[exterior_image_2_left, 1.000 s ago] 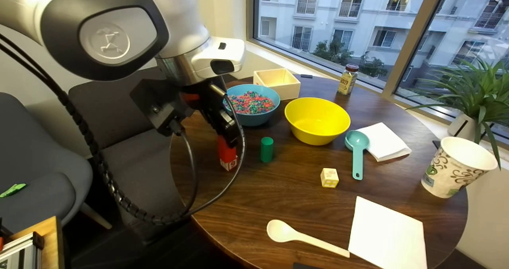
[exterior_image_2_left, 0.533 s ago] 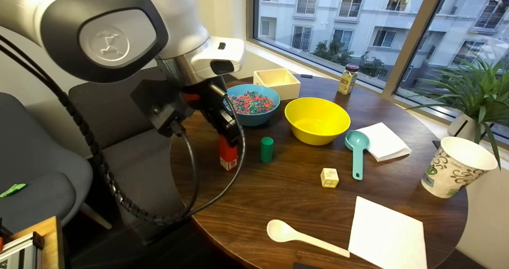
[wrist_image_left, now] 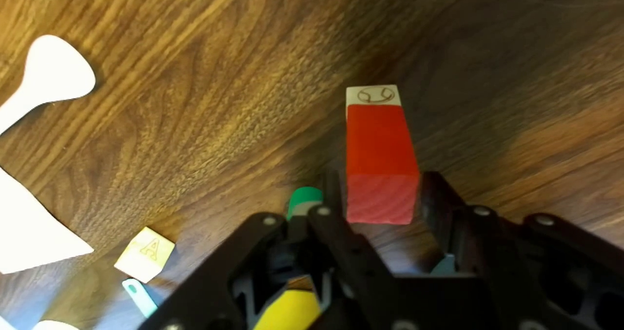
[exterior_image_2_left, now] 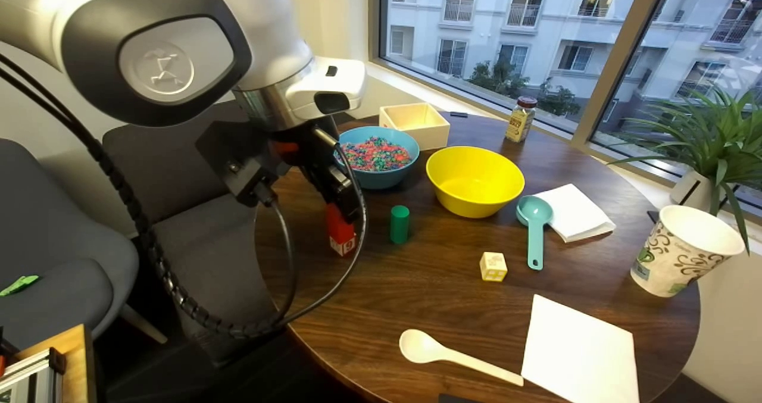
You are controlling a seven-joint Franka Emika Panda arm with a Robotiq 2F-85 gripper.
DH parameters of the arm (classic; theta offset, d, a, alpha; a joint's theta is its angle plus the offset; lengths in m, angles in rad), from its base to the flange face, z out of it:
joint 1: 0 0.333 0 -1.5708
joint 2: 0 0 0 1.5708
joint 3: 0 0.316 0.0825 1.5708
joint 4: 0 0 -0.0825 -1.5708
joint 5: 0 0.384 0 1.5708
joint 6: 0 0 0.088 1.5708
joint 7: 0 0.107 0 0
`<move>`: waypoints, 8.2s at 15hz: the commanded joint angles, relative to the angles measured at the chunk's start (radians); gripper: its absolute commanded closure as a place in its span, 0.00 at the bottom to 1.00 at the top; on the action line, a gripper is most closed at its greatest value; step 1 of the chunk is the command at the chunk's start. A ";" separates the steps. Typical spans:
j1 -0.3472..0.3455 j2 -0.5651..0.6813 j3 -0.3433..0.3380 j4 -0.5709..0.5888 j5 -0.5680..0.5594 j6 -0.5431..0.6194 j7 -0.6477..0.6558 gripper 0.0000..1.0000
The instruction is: Put the top most block on the table, then put the orange block on the white block, then put the green block on the orange block
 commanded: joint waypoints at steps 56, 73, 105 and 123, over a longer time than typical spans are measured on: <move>0.015 0.044 0.009 0.240 -0.106 -0.173 0.216 0.92; -0.018 -0.107 0.049 0.131 -0.084 -0.313 0.392 0.92; -0.030 -0.031 0.043 0.127 0.011 -0.203 0.459 0.92; -0.035 -0.025 0.042 0.141 0.004 -0.221 0.444 0.92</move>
